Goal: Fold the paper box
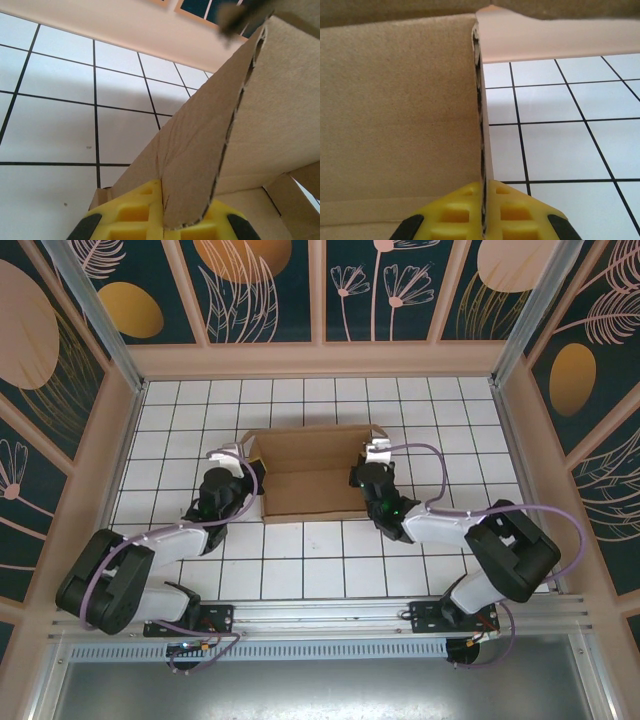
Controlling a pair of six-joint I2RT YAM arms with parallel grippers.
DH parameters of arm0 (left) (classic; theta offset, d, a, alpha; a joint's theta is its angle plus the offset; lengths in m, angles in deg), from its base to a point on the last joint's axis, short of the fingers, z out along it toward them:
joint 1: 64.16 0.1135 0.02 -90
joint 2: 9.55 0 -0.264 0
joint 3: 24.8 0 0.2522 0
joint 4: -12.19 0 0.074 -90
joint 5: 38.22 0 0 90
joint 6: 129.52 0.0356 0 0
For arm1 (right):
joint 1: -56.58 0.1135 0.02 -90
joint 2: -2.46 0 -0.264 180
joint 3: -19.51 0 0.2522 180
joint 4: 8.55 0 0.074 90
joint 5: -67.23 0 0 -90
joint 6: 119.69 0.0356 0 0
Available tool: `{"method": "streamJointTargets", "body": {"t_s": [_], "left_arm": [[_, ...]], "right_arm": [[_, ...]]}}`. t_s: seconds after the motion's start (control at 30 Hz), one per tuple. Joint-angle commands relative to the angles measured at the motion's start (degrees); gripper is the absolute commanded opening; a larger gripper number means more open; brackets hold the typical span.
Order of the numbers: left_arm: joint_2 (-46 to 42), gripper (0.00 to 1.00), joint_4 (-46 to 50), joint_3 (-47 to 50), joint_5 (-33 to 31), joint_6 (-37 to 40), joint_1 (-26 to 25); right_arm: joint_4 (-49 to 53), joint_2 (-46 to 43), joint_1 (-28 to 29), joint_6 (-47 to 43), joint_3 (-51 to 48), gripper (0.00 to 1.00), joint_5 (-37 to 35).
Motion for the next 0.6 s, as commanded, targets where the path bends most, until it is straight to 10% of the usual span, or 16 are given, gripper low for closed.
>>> {"method": "streamJointTargets", "body": {"t_s": [0.0, 0.57], "left_arm": [[-0.6, 0.01, 5.6, 3.2, 4.6, -1.8, -2.2], [-1.8, 0.05, 2.6, 5.5, 1.5, -9.4, -5.6]], "right_arm": [[4.1, -0.1, 2.1, 2.6, -3.7, 0.00, 3.6], [3.1, 1.7, 4.8, 6.1, -3.6, 0.00, 1.2]]}}
